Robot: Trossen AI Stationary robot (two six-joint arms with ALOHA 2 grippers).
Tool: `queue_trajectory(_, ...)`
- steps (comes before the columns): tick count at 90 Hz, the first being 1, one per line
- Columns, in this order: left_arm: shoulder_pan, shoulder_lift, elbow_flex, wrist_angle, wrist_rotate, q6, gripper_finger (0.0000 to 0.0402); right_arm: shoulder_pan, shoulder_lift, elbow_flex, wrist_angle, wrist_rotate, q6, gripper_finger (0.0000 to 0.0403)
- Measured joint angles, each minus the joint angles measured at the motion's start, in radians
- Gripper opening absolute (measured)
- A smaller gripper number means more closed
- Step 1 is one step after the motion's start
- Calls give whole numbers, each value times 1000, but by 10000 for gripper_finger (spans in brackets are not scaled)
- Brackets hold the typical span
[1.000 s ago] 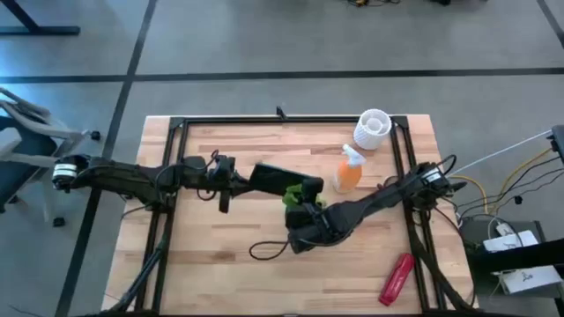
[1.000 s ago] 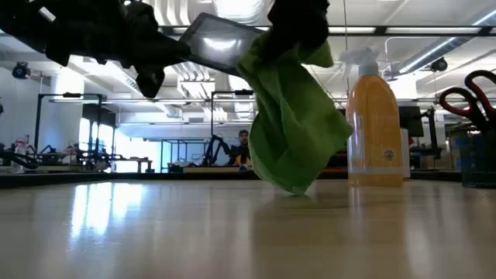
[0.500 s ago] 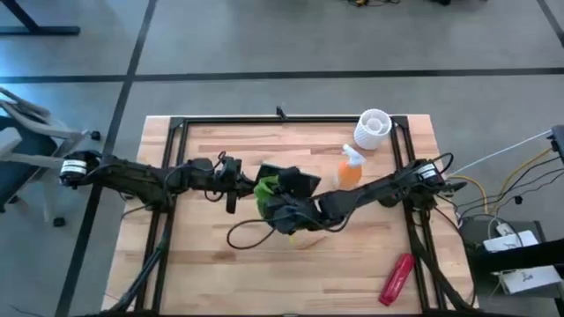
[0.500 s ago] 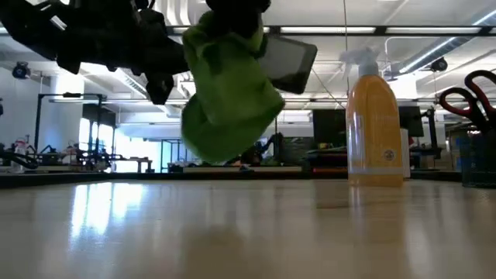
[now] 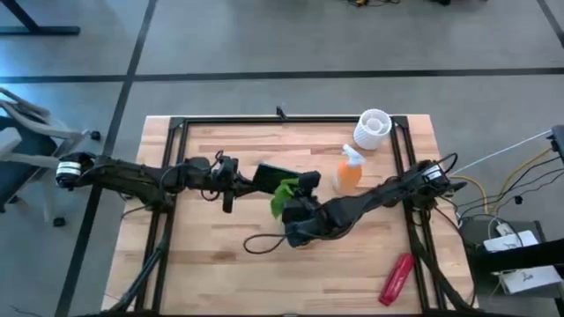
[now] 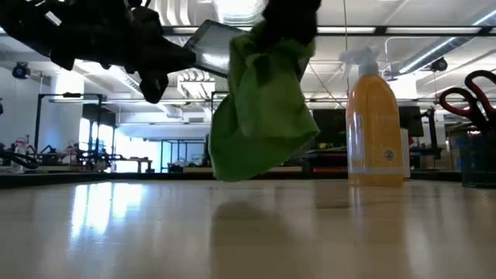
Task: Apply microfiber cloth
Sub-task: Wipe the back and front of the tablet with the green microfiber cloth
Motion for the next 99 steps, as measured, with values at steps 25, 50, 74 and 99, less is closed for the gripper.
queue_trajectory(25,-6,56,-17,4,-4,-115,8,21,1,-34,-239,13,311,0)
queue_trajectory(50,-28,230,-39,109,-4,-282,8,-2,3,-184,167,113,174,0)
queue_trajectory(74,-28,365,-37,277,57,-376,8,-5,68,-339,791,189,-372,0)
queue_trajectory(99,-27,389,-35,323,77,-424,8,-16,194,-331,1187,286,-882,0)
